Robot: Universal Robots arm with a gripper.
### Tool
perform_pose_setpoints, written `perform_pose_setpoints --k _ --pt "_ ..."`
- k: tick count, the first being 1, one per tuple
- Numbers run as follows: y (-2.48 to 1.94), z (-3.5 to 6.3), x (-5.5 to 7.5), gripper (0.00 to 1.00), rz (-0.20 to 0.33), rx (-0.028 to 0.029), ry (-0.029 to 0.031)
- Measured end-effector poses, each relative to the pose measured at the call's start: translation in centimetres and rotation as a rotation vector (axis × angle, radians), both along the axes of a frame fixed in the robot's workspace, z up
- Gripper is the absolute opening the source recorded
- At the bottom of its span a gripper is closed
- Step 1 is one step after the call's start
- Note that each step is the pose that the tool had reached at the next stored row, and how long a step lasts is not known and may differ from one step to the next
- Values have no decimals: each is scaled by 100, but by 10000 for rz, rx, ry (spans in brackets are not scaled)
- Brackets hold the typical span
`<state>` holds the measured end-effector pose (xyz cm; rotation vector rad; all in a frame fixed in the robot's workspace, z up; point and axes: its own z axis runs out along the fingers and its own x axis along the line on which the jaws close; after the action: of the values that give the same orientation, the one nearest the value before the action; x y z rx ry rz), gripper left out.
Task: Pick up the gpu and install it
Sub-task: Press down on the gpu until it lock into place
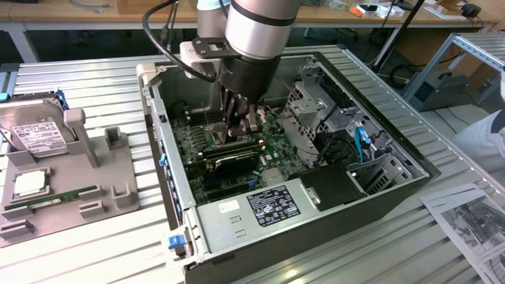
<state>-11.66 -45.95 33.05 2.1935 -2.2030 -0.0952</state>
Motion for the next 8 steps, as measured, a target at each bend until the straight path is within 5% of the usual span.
perform_pose_setpoints --k 3,8 --pt "0 0 0 11 -49 1 0" --pt "0 0 0 11 -858 8 0"
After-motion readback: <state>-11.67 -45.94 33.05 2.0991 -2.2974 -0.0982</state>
